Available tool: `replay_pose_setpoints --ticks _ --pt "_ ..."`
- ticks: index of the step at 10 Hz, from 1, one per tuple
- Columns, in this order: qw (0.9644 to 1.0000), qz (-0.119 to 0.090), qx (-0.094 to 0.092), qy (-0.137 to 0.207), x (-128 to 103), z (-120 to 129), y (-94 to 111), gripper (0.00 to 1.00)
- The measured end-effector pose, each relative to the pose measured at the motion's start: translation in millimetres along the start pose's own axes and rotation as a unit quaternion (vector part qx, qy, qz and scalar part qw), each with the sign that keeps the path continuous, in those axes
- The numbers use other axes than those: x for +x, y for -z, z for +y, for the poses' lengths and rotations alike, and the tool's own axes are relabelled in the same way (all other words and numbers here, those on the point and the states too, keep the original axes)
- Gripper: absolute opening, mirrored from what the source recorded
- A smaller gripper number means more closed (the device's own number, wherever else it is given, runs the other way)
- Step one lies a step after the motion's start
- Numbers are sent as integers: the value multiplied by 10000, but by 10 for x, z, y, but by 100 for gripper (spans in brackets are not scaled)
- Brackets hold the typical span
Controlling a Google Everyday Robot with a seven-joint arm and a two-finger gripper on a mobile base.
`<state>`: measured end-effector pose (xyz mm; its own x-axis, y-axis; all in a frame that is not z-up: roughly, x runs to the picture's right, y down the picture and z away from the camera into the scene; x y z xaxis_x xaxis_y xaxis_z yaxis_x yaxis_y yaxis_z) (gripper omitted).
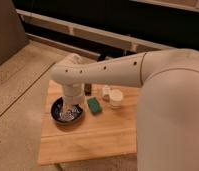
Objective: Place the pepper on the white sponge
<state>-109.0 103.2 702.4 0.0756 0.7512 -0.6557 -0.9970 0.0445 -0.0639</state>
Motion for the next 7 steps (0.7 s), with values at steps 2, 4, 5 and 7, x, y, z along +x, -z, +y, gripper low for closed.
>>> replay_pose_setpoints --ticks 2,4,5,7 --pt "10000 1 1 -1 -1 0 1 65" --pt "10000 22 -41 -54 -78 -35 18 65" --pt "9999 21 -86 -58 -182 -99 44 65" --pt "9990 -130 -173 392 -375 -118 152 65"
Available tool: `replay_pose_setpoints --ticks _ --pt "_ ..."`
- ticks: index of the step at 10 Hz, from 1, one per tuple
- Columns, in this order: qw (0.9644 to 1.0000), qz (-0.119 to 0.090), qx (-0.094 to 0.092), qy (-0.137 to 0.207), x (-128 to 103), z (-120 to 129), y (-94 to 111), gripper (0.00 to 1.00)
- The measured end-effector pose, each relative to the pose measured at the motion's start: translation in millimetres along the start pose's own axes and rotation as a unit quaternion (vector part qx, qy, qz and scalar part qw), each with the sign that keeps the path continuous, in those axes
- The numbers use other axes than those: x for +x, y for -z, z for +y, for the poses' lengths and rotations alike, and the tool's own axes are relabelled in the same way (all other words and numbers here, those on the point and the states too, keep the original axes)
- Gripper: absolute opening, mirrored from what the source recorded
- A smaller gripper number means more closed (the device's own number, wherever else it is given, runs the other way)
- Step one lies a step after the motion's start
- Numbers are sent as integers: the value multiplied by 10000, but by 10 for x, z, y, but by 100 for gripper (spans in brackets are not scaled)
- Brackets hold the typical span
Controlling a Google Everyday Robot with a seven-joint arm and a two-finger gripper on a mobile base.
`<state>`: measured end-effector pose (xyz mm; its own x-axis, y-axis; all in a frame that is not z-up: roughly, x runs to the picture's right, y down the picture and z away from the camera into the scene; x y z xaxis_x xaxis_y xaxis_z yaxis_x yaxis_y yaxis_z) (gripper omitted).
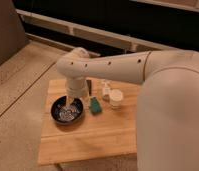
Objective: Place the pepper on the white sponge
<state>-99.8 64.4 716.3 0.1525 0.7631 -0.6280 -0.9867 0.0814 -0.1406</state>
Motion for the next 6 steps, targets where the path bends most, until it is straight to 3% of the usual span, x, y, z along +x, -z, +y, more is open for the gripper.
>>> replay_pose_setpoints --ticks 1,3,4,5,6 --pt "9995 -60 34 323 -37 4 45 65" --pt "9913 -152 30 1308 -23 110 136 65" --pt "9818 -101 14 1895 73 159 163 65" --pt "9687 -45 9 2483 183 205 188 65" --pt "9582 -13 47 2861 269 219 211 65"
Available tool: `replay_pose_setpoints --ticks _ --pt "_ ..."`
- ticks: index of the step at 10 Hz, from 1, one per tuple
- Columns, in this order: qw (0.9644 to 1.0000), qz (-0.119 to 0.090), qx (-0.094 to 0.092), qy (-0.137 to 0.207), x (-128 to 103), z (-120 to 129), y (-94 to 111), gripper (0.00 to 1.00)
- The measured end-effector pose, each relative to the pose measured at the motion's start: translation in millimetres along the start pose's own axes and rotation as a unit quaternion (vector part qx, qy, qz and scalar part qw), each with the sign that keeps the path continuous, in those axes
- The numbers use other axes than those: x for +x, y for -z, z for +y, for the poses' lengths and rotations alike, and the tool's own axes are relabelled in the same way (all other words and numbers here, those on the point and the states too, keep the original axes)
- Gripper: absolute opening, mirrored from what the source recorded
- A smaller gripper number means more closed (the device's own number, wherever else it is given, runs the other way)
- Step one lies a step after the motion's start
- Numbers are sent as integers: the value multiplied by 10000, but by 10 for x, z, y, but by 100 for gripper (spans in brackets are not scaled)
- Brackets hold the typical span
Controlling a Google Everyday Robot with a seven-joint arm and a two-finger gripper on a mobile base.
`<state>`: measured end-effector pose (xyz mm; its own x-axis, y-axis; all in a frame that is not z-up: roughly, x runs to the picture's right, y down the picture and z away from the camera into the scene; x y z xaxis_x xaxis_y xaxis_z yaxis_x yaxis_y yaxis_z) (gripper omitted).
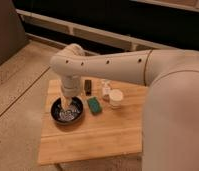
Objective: Place the pepper on the white sponge
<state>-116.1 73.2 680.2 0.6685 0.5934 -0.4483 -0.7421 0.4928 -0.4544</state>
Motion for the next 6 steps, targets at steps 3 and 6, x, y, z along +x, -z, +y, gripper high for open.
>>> replay_pose_setpoints --ticks 3,6 --pt "9955 112 136 931 175 129 67 65" --pt "9940 171 292 1044 135 38 39 65"
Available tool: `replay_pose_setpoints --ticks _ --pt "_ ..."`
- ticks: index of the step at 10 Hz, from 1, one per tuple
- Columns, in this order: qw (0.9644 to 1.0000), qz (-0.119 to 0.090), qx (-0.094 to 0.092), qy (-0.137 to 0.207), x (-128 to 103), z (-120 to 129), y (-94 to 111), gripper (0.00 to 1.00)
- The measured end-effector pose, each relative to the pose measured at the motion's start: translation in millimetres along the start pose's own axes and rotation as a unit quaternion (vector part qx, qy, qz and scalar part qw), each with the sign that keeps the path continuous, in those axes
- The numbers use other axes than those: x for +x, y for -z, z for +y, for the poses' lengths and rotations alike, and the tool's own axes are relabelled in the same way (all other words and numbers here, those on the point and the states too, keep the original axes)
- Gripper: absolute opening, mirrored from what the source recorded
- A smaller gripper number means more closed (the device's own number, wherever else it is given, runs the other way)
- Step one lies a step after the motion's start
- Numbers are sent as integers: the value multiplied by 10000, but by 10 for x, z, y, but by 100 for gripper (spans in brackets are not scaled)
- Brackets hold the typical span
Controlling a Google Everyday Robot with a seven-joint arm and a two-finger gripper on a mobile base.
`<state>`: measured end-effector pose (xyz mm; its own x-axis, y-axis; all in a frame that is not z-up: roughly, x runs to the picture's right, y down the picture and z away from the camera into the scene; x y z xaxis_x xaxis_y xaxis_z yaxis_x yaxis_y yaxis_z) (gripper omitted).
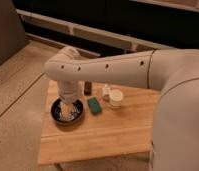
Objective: Place the pepper on the white sponge
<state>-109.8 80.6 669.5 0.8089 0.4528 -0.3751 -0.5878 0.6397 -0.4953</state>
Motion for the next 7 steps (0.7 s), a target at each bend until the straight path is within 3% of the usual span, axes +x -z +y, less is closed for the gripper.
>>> replay_pose_setpoints --ticks 2,4,6,7 --pt "9991 8 302 286 -156 -273 -36 65" --pt "9967 -144 498 632 -386 -573 -67 65" --pt "9939 -199 540 940 -535 -764 -147 65" --pt "9917 -242 471 1173 -657 -816 -239 65"
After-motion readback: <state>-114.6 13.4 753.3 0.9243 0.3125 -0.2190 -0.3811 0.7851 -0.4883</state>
